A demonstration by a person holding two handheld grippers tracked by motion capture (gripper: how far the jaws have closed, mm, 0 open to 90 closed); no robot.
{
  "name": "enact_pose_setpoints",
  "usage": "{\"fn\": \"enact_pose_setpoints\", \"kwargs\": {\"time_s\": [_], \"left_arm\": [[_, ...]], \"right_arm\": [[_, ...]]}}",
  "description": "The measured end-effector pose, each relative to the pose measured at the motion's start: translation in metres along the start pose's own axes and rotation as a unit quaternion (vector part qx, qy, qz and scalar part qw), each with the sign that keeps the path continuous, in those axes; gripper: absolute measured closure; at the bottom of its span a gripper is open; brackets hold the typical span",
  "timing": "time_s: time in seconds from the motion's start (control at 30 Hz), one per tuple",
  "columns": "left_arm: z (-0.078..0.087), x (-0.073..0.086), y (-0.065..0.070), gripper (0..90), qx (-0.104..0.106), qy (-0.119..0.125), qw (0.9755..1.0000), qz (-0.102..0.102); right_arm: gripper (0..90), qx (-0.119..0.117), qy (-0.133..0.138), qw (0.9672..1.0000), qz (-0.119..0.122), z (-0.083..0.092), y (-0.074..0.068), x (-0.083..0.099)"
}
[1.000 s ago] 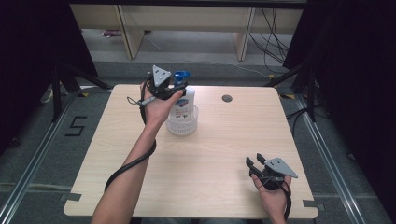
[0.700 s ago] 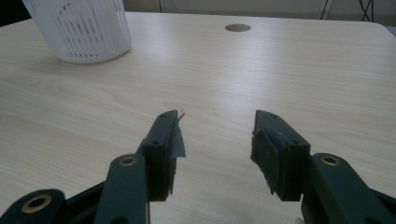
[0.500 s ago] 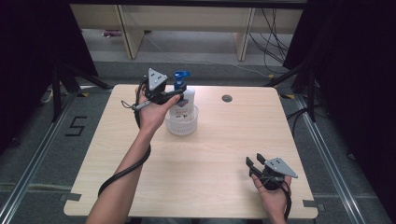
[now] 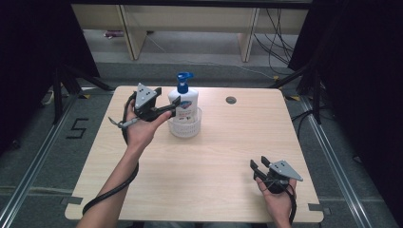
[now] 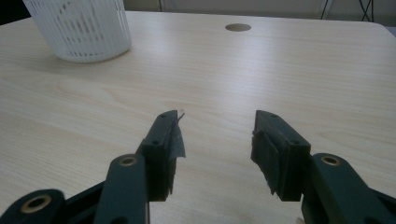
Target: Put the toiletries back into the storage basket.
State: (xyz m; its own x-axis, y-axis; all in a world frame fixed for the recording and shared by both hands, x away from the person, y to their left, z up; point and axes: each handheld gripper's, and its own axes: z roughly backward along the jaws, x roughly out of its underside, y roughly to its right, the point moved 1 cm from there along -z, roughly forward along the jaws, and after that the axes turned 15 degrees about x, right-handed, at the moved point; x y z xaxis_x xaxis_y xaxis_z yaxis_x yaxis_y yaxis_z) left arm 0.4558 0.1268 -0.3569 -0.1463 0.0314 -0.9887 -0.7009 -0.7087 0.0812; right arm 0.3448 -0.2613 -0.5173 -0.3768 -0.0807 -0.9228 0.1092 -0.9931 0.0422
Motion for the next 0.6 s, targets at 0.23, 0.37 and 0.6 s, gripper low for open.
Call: {"fn": "enact_pose_setpoints", "kwargs": {"time_s": [0.23,0.37,0.6], "left_arm": [[0.022,0.017,0.001,24.6,0.006,-0.001,1.0000,0.008],[0.033,0.027,0.001,24.6,0.006,-0.004,0.9999,0.010],[0.051,0.044,0.002,24.8,0.004,-0.007,1.0000,0.005]], "right_arm": [[51.5,0.007,0.000,1.0000,0.004,0.000,0.001,0.000],[51.5,0.000,0.000,1.0000,0.002,0.000,0.000,0.000],[51.4,0.001,0.000,1.0000,0.002,0.000,0.000,0.000]]}}
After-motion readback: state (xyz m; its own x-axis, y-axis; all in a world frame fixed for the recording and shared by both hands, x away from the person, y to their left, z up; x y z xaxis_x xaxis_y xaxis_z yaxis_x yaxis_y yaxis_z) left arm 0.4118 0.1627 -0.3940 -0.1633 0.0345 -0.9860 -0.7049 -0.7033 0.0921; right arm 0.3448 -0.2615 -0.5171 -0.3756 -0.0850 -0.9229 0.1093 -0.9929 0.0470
